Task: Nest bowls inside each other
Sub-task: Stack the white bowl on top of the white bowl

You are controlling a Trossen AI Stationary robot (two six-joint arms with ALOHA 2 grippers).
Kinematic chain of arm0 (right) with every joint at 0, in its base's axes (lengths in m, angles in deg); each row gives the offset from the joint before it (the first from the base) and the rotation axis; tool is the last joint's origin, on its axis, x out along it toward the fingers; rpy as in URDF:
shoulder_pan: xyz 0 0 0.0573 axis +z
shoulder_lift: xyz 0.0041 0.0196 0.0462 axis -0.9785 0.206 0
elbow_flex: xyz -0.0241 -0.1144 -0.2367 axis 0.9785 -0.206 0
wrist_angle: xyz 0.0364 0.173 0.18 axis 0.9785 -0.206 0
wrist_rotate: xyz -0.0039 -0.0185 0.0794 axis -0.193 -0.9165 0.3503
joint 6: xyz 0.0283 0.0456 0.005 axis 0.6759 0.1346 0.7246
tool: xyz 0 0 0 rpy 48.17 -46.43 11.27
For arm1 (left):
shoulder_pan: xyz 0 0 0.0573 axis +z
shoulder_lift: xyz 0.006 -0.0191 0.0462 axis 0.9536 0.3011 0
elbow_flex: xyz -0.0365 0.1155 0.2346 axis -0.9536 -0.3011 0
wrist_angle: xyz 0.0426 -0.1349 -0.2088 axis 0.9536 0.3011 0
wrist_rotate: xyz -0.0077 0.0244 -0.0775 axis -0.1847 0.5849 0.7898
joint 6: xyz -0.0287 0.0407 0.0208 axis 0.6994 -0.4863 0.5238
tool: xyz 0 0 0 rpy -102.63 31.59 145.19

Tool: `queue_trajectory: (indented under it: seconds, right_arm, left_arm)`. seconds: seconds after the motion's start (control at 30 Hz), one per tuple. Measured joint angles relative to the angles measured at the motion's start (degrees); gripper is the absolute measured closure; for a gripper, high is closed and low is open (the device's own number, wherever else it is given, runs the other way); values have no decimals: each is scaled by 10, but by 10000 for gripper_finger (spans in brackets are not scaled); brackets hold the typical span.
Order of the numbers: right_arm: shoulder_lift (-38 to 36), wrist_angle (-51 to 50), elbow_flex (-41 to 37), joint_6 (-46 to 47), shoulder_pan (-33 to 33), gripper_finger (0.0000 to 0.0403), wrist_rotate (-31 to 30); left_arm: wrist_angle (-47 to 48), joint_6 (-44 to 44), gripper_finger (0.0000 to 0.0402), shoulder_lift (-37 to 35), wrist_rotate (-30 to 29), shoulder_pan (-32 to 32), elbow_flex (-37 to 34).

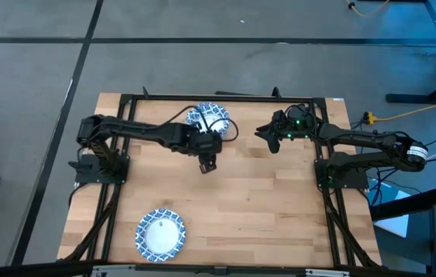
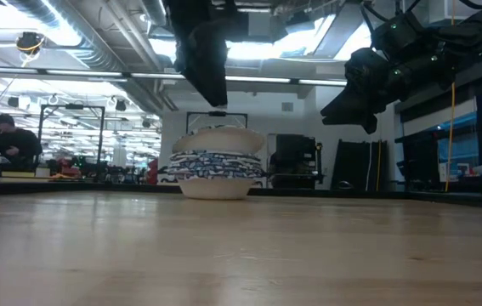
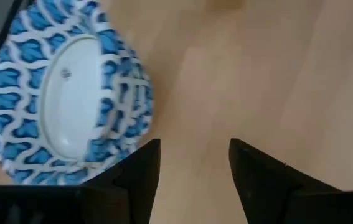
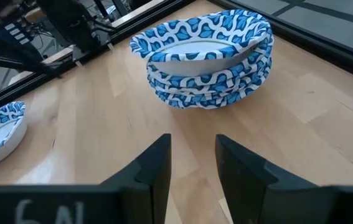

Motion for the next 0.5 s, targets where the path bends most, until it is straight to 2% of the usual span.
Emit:
queue_trajectory:
  seconds: [0.23, 0.37, 0.5]
  right_arm:
    - [0, 1, 0, -15, 0, 277, 0]
    - [0, 1, 0, -15, 0, 277, 0]
    - [0, 1, 0, -15, 0, 277, 0]
  left_arm:
    - [-97, 47, 216, -4, 41, -51, 1]
    - [-14, 30, 218, -6, 77, -75, 0]
    - [108, -3, 221, -10, 163, -109, 0]
